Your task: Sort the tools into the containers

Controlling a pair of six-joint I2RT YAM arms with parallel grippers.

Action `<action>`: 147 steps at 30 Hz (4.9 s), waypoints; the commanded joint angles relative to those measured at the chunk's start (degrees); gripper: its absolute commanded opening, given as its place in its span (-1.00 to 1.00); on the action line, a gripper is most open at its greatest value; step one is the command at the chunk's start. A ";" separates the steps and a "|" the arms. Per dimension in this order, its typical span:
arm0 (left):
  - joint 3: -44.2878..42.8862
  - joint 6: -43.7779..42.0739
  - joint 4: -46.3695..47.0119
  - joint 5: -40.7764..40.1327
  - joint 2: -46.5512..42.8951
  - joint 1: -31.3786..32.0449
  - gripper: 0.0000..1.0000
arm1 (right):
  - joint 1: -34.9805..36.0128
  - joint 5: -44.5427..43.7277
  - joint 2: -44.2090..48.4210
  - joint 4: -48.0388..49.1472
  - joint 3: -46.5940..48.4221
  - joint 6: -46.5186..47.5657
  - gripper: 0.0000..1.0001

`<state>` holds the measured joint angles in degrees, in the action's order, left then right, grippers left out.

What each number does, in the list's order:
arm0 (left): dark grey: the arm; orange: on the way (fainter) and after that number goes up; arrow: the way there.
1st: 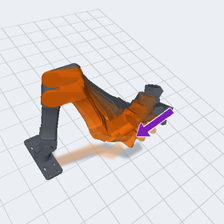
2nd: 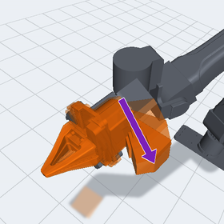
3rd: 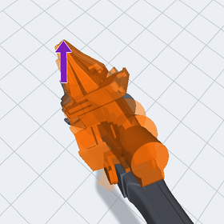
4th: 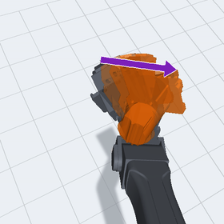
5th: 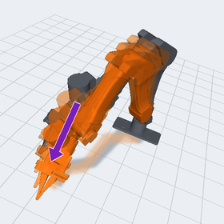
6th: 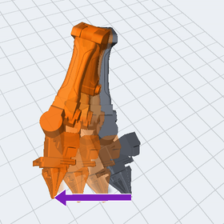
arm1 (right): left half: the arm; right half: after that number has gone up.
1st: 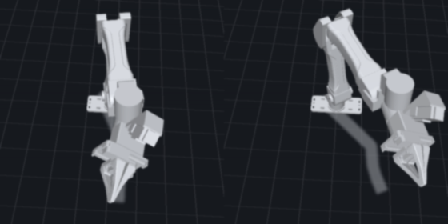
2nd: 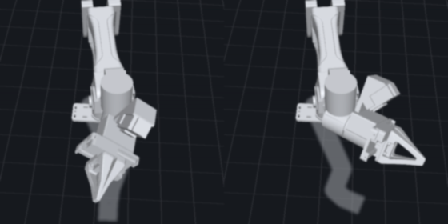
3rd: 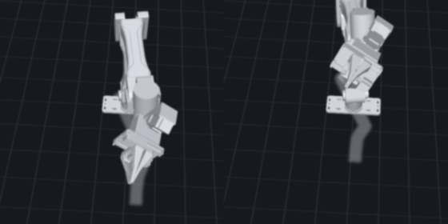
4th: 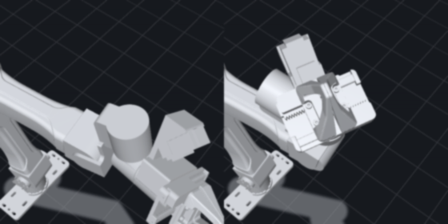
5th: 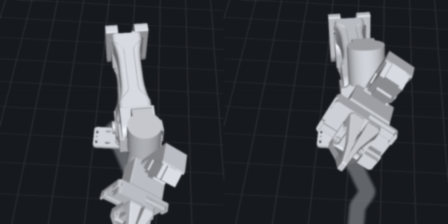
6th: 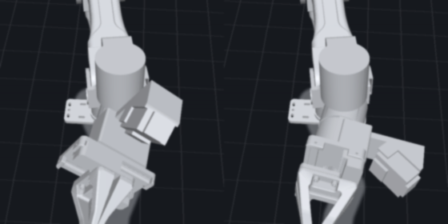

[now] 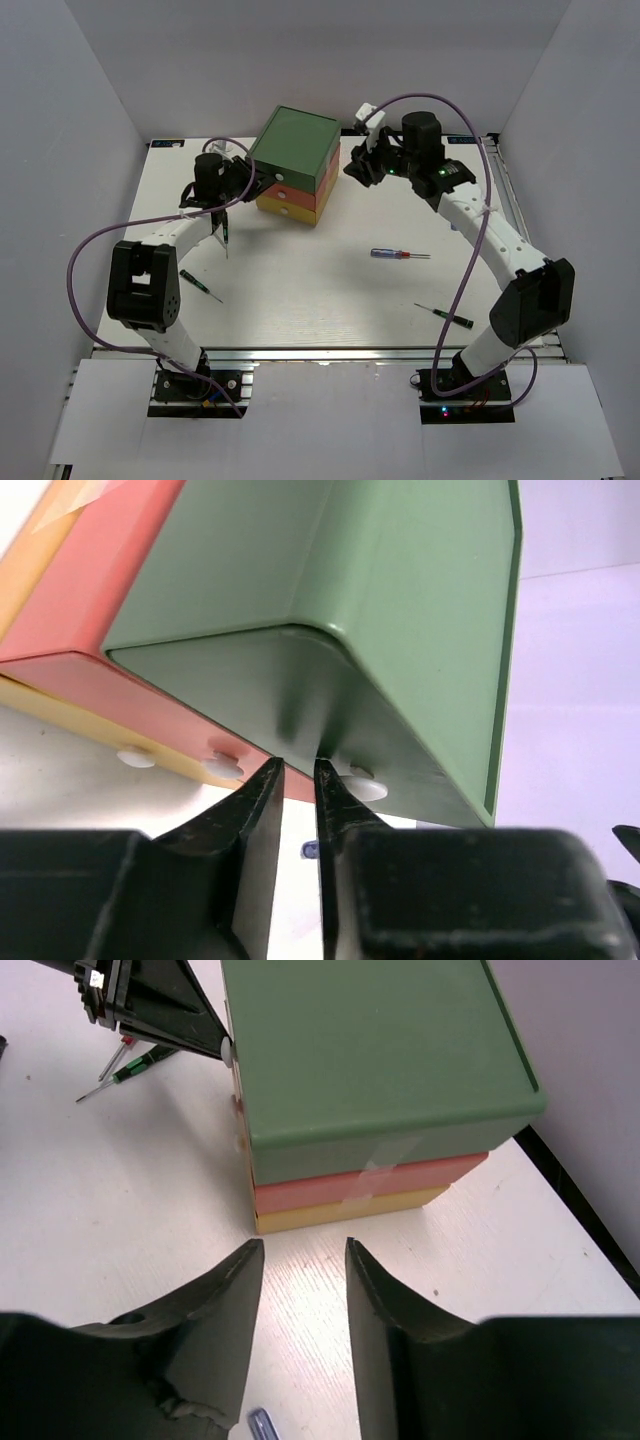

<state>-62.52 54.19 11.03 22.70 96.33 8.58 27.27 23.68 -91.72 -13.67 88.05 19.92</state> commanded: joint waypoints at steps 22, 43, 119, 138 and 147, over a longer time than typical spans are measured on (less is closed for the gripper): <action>7.59 -0.32 13.76 14.13 4.11 -2.16 0.11 | -21.02 29.05 6.38 -9.09 -12.82 6.53 0.29; 0.82 1.26 15.60 16.32 12.65 -2.60 -0.03 | -22.61 28.79 5.68 -9.53 -13.26 7.06 0.28; 25.52 -16.40 -23.49 -2.55 -42.10 -5.59 0.76 | -10.66 3.04 -15.24 -15.43 -20.64 53.47 0.44; 24.82 -16.31 -37.04 -17.42 -56.87 -5.59 0.76 | -6.09 9.27 -6.03 -29.02 -15.39 51.71 -0.91; 25.08 -16.14 -37.66 -18.92 -57.75 -5.59 0.76 | 8.67 15.61 -2.14 -23.97 2.46 34.78 -1.00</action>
<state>-37.10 38.37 -25.93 5.17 39.72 3.20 31.83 35.22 -95.31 -42.24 85.12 64.53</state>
